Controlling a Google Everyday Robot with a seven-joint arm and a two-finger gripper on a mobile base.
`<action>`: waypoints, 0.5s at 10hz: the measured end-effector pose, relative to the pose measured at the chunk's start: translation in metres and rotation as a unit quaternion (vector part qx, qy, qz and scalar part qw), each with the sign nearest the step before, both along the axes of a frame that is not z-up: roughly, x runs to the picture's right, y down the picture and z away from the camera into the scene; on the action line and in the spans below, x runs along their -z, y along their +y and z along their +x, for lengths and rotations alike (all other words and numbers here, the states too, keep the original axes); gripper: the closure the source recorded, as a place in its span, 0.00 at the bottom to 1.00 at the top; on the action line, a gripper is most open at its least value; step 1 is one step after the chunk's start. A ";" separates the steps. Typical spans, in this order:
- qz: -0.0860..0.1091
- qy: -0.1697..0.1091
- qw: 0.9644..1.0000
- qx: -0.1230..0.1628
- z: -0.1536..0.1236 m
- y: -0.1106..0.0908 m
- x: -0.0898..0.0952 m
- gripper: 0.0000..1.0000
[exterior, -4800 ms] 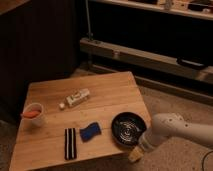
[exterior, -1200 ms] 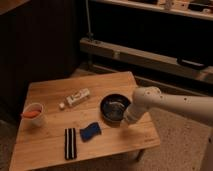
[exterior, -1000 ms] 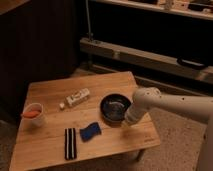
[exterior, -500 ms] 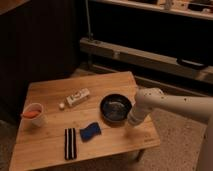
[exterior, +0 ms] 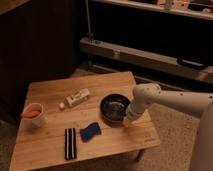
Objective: Push the ceramic bowl across the table
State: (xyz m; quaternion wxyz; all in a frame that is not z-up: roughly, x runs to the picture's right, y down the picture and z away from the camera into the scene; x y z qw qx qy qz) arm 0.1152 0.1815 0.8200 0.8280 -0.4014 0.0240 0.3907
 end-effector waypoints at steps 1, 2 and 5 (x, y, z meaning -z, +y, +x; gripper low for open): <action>0.001 -0.005 1.000 0.001 -0.009 -0.006 -0.006 1.00; 0.004 -0.010 1.000 0.001 -0.017 -0.013 -0.012 1.00; 0.007 -0.013 1.000 -0.001 -0.021 -0.026 -0.021 1.00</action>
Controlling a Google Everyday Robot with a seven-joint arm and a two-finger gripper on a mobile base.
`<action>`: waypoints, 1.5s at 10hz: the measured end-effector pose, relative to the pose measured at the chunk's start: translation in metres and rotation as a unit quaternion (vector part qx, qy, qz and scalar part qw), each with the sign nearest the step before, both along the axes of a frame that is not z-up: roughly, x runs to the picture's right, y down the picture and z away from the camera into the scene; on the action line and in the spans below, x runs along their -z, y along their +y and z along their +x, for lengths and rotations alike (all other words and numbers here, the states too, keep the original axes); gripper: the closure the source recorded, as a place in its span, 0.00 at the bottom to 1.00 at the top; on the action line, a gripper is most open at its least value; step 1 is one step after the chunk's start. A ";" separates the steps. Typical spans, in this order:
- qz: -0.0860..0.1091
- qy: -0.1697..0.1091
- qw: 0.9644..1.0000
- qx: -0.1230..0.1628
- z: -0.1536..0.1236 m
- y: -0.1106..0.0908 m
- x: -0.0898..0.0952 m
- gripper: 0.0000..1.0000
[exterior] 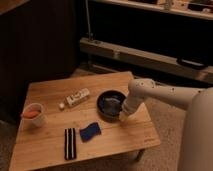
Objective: Push the ceramic bowl across the table
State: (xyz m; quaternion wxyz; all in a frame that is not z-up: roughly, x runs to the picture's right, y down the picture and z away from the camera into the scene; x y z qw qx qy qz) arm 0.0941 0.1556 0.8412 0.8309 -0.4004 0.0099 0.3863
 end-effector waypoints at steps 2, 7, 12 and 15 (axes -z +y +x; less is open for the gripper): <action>0.002 -0.005 1.000 0.003 -0.009 -0.011 -0.006 1.00; 0.009 -0.025 1.000 0.015 -0.041 -0.040 -0.023 1.00; 0.012 -0.036 0.999 0.021 -0.055 -0.053 -0.033 1.00; 0.015 -0.041 0.999 0.024 -0.062 -0.063 -0.039 1.00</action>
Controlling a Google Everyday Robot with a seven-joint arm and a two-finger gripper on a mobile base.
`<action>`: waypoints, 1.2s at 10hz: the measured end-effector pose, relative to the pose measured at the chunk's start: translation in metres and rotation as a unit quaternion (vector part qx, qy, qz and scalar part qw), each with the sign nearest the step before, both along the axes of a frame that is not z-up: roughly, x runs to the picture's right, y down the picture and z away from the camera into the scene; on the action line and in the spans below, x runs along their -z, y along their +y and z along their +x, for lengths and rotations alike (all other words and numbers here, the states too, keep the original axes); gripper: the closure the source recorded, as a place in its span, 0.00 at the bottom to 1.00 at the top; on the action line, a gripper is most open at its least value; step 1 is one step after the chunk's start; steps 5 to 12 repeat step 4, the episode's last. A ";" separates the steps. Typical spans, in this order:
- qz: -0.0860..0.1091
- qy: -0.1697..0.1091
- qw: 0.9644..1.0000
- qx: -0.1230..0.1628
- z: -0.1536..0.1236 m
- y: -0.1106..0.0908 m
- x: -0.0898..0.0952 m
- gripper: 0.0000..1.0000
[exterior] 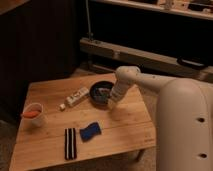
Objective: Push the ceramic bowl across the table
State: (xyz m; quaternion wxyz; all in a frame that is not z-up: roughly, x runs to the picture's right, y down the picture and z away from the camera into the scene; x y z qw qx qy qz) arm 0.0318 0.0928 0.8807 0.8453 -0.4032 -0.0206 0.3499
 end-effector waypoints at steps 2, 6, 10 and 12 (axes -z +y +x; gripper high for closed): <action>0.002 -0.003 1.000 0.001 -0.005 -0.007 -0.004 1.00; 0.004 -0.006 1.000 0.001 -0.007 -0.012 -0.006 0.97; 0.004 -0.006 1.000 0.001 -0.007 -0.012 -0.006 0.97; 0.004 -0.006 1.000 0.001 -0.007 -0.012 -0.006 0.97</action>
